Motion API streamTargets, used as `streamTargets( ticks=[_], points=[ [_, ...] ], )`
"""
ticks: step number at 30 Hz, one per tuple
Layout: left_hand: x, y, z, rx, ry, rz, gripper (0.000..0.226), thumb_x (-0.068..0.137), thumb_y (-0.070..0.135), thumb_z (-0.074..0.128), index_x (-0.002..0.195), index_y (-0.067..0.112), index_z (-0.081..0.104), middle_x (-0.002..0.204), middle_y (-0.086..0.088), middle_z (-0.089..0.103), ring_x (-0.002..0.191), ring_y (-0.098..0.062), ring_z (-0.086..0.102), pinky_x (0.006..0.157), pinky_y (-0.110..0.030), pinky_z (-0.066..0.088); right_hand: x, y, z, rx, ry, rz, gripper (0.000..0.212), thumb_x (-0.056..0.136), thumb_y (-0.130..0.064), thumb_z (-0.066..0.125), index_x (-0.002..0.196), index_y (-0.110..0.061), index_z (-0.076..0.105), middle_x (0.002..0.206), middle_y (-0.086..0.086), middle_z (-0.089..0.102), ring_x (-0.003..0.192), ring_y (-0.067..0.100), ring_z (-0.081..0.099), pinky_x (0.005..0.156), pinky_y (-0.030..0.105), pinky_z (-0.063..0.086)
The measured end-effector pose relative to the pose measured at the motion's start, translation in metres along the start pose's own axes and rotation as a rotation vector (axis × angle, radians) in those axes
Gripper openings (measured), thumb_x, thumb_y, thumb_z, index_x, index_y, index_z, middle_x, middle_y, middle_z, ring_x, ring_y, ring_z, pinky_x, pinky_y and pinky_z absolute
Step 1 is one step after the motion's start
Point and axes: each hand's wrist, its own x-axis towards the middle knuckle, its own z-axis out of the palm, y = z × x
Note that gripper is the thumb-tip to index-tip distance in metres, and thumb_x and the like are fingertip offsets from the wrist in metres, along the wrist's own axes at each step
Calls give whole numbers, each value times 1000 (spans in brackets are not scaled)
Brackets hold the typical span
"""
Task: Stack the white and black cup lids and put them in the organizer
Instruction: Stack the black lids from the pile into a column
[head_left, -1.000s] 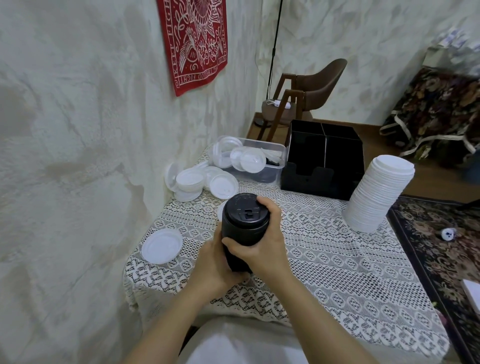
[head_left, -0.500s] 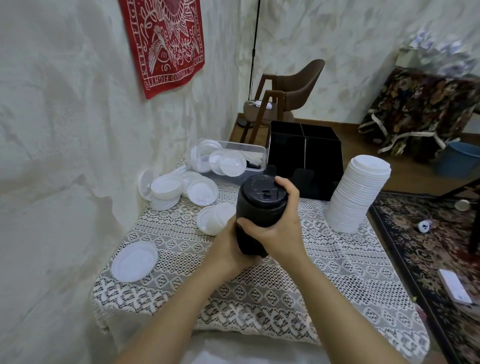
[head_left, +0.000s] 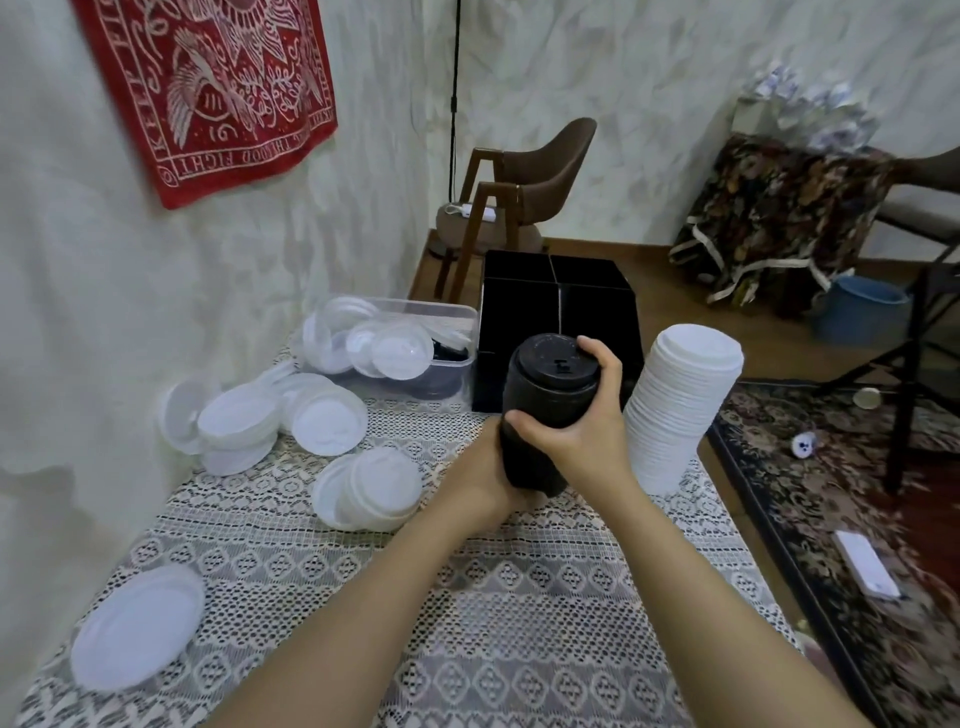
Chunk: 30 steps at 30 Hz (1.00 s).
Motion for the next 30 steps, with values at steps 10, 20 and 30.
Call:
streamTargets(
  ticks=[10, 20, 30],
  points=[
    [45, -9, 17, 40, -16, 7, 88, 60, 29, 86, 131, 31, 34, 111, 12, 60, 99, -15, 60, 83, -43, 55, 27, 37, -5, -41, 13, 40, 89, 66, -15, 88, 132, -34, 32, 120, -34, 39, 108, -21, 45, 92, 4, 39],
    [57, -16, 23, 92, 8, -8, 84, 64, 29, 86, 131, 26, 35, 112, 5, 61, 101, -19, 60, 81, -34, 54, 29, 47, -6, -38, 23, 48, 90, 66, -12, 88, 131, -34, 31, 121, -31, 39, 108, -21, 45, 92, 4, 39],
    [48, -15, 20, 28, 48, 9, 105, 64, 21, 86, 147, 26, 22, 129, 3, 57, 121, -22, 53, 95, -35, 48, 23, 42, -9, -13, 14, 112, 108, 65, -19, 90, 146, -40, 21, 136, -24, 41, 128, -5, 42, 110, 23, 36]
  ],
)
